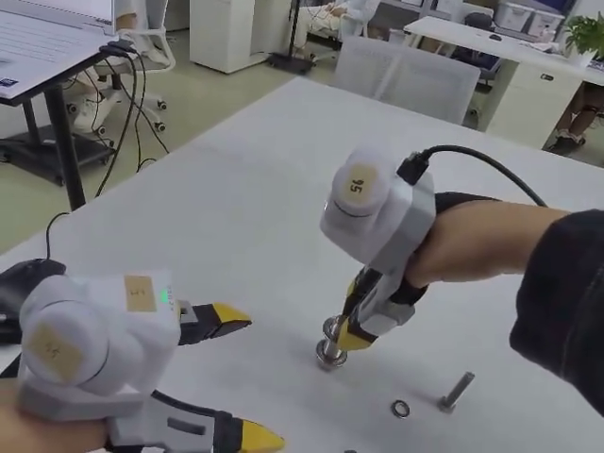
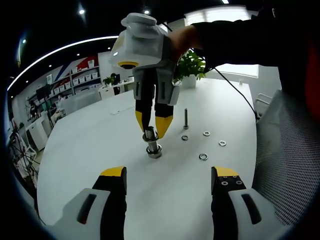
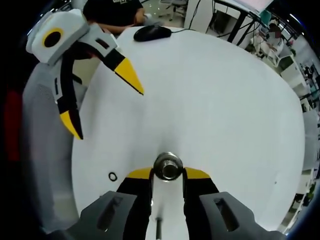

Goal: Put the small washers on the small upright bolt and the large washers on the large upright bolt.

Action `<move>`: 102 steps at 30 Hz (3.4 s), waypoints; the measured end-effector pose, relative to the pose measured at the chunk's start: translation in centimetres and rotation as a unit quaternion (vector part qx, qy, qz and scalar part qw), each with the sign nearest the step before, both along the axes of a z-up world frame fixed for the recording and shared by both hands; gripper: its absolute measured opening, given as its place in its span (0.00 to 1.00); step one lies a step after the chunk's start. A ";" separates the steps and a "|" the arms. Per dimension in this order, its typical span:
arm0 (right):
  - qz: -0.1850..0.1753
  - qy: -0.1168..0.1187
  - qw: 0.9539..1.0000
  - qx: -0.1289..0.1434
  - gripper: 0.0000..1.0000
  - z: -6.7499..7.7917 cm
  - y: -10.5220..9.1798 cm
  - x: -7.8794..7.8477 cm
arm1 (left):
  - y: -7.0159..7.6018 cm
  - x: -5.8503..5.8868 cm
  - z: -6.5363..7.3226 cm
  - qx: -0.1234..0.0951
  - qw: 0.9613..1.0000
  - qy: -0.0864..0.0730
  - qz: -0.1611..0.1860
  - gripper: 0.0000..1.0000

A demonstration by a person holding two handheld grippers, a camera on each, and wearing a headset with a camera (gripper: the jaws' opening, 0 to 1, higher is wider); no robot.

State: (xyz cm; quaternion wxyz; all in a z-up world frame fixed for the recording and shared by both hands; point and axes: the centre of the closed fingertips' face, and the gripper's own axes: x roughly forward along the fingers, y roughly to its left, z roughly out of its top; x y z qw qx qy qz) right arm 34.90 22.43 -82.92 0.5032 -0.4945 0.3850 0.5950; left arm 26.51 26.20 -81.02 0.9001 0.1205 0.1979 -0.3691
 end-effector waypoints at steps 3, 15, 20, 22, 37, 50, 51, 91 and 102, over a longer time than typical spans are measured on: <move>-0.001 0.001 1.000 0.000 0.24 -0.4 0.0 0.0 | 0.0 0.0 -0.1 0.000 1.000 0.001 0.000 0.68; -0.005 0.002 1.000 0.000 0.24 -2.3 -0.2 0.0 | 0.0 0.0 -0.3 -0.001 1.000 0.005 0.001 0.68; -0.009 0.004 1.000 0.002 0.24 -2.8 -0.3 0.1 | -0.1 0.1 -0.4 -0.001 1.000 0.006 0.000 0.68; -0.008 0.002 1.000 0.000 0.23 -2.9 -0.4 0.2 | -0.1 0.1 -0.5 0.000 1.000 0.007 0.000 0.68; -0.013 0.007 1.000 -0.003 0.21 -3.2 -0.9 0.1 | -0.3 0.2 -0.6 0.001 1.000 0.009 -0.004 0.68; -0.023 0.007 1.000 0.009 0.22 -2.7 -1.9 0.0 | -0.8 0.4 -0.5 0.004 1.000 0.009 -0.011 0.68; -0.024 0.005 1.000 0.010 0.22 -2.6 -2.0 0.0 | -0.8 0.4 -0.5 0.004 1.000 0.009 -0.011 0.68; -0.077 0.004 0.995 0.070 0.23 0.2 -5.5 -4.2 | -3.2 -0.5 0.5 0.021 0.998 0.008 -0.060 0.68; -0.085 0.011 0.994 0.067 0.23 -0.1 -7.3 -6.2 | -4.1 -1.1 0.7 0.025 0.997 0.009 -0.076 0.68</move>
